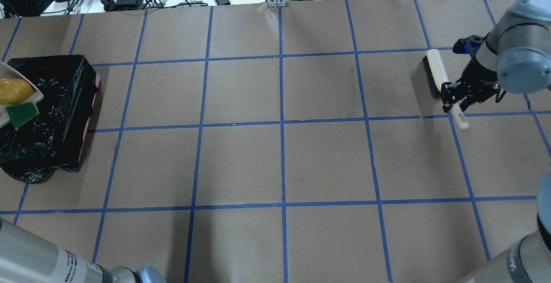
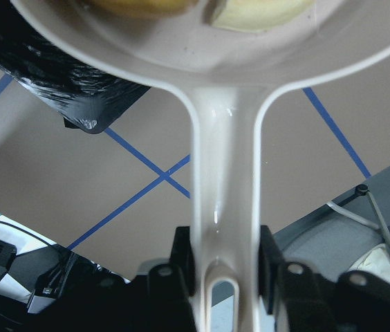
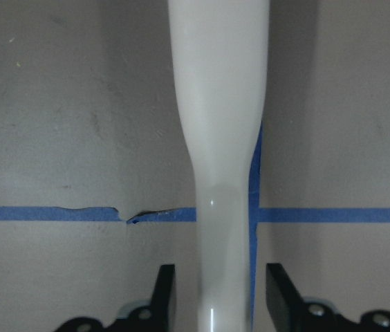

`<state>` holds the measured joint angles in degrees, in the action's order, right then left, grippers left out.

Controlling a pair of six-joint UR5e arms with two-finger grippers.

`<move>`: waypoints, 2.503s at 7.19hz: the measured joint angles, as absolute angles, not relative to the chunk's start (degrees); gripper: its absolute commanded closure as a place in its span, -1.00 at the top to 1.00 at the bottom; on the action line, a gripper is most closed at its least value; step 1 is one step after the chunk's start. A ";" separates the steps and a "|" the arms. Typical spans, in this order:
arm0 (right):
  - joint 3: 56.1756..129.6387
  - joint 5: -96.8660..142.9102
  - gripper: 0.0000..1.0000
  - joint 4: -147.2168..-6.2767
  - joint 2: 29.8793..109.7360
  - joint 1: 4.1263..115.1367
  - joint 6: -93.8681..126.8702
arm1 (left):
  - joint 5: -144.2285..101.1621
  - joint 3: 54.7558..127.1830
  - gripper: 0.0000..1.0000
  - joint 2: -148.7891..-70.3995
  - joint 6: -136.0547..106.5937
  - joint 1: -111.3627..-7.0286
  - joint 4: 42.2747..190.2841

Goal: Sweep and dump trash into bin
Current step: 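Tilt the dustpan with the left gripper to dump items into the bin, then open the right gripper off the brush while the left gripper lifts the dustpan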

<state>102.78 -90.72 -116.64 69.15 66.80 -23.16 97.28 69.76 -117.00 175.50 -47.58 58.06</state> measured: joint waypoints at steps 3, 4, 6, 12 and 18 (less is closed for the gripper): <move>99.71 -90.89 1.00 -115.99 69.85 67.06 -22.64 | 97.29 72.91 -0.77 -115.66 175.52 -47.85 54.50; 98.16 -90.95 1.00 -113.89 71.10 67.21 -22.49 | 97.27 73.14 -0.84 -115.50 175.52 -47.93 54.15; 94.14 -90.84 1.00 -105.54 76.06 68.50 -20.13 | 97.08 73.00 -1.00 -115.17 175.44 -48.03 54.17; 88.64 -88.71 1.00 -87.60 86.66 77.85 -5.06 | 91.29 70.46 -1.00 -112.55 157.85 -50.16 72.96; 89.11 -89.94 1.00 -87.49 86.53 87.29 -1.26 | 90.76 71.15 -1.00 -114.68 123.79 -66.52 83.63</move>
<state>89.11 -89.94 -87.49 86.53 87.29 -1.26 90.76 71.15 -114.68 123.79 -66.52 83.63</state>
